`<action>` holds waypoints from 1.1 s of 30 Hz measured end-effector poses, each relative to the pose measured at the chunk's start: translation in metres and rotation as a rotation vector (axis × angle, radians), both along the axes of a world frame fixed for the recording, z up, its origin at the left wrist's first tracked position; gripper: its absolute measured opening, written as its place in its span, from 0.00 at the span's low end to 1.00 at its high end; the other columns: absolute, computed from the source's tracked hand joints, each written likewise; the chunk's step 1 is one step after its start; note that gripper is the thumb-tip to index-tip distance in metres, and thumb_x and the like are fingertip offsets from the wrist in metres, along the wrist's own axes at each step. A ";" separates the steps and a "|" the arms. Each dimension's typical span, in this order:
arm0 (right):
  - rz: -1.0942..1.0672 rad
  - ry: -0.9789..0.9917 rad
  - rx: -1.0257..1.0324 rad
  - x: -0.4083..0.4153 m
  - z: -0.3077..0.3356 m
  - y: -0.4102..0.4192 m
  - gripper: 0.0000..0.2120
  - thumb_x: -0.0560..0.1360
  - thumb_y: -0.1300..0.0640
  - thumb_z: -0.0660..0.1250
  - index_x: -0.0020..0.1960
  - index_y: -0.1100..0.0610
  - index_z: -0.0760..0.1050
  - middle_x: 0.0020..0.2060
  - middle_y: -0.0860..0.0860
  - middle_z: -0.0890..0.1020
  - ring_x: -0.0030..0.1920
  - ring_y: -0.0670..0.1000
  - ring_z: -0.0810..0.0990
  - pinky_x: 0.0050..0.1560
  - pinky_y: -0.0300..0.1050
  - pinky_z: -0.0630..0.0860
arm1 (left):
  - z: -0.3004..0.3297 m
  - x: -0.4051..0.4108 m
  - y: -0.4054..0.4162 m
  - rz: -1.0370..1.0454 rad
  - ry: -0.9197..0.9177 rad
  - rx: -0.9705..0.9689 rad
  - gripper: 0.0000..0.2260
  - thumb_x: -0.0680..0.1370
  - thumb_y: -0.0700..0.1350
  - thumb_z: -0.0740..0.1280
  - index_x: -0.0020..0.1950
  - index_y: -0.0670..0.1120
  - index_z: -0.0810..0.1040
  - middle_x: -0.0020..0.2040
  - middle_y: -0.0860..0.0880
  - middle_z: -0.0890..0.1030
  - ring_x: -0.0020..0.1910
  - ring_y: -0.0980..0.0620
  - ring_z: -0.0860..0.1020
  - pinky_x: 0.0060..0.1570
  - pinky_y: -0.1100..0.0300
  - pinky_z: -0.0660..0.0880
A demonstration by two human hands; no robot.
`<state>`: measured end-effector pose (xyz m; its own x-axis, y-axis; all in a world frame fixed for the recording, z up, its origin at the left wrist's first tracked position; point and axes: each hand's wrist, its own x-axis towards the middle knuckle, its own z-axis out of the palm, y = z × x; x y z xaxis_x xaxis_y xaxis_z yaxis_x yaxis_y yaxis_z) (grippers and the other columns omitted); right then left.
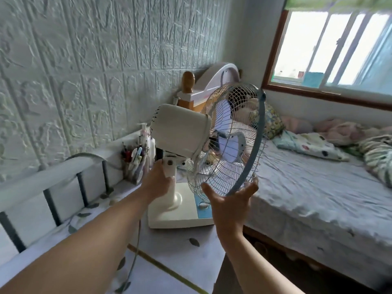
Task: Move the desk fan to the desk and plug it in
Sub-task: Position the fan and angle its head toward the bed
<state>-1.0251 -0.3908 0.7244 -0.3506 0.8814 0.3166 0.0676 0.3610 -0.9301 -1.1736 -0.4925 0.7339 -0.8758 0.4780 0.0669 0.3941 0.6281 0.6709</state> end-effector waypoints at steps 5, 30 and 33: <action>-0.049 0.020 0.038 -0.006 0.000 0.011 0.50 0.58 0.50 0.81 0.69 0.61 0.55 0.59 0.62 0.75 0.59 0.61 0.75 0.64 0.52 0.72 | -0.015 -0.018 0.017 0.092 -0.044 0.111 0.24 0.76 0.42 0.65 0.68 0.39 0.58 0.65 0.37 0.70 0.62 0.36 0.73 0.62 0.46 0.70; 0.129 0.099 0.079 0.002 0.007 0.056 0.41 0.58 0.56 0.81 0.60 0.58 0.58 0.49 0.47 0.71 0.53 0.49 0.71 0.55 0.36 0.67 | -0.035 -0.009 0.043 0.248 0.073 0.165 0.22 0.75 0.43 0.67 0.66 0.40 0.63 0.64 0.41 0.71 0.62 0.39 0.73 0.53 0.46 0.71; 0.151 0.084 0.063 0.004 0.007 0.053 0.42 0.59 0.55 0.81 0.62 0.59 0.57 0.56 0.56 0.72 0.58 0.54 0.72 0.61 0.47 0.71 | -0.035 -0.008 0.042 0.231 0.089 0.170 0.22 0.75 0.42 0.67 0.66 0.39 0.63 0.64 0.40 0.71 0.62 0.39 0.73 0.54 0.46 0.71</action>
<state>-1.0209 -0.3376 0.7310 -0.4476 0.7983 0.4029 -0.0685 0.4186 -0.9056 -1.1815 -0.4509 0.6992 -0.9473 0.2422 0.2099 0.3155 0.5899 0.7433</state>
